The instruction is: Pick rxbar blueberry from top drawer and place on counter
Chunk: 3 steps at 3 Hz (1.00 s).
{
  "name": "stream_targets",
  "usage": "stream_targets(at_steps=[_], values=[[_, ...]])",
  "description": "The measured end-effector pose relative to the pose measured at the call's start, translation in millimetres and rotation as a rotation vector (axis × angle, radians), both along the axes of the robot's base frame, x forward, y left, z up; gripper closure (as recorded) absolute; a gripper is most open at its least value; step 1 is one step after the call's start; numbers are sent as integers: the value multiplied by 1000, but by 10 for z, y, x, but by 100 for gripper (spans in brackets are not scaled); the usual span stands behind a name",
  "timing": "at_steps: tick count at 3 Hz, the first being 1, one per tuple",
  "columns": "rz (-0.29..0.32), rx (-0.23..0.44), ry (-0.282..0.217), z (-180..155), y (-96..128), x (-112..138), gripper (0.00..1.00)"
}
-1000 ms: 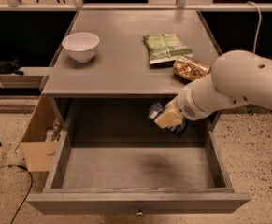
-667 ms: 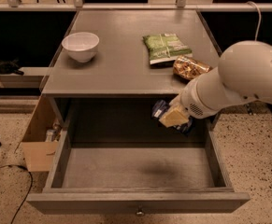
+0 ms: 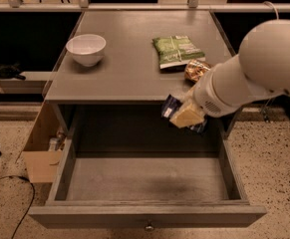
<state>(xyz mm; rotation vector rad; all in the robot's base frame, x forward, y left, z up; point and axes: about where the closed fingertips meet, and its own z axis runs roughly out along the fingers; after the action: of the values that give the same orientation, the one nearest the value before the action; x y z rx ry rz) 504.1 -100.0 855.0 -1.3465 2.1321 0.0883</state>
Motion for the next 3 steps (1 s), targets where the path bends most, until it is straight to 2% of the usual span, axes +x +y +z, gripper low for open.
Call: stream_targets(at_steps=[1,3], values=[[44,-11,-48,222,133,135,100],[127,-49,-108,657,646,814,100]])
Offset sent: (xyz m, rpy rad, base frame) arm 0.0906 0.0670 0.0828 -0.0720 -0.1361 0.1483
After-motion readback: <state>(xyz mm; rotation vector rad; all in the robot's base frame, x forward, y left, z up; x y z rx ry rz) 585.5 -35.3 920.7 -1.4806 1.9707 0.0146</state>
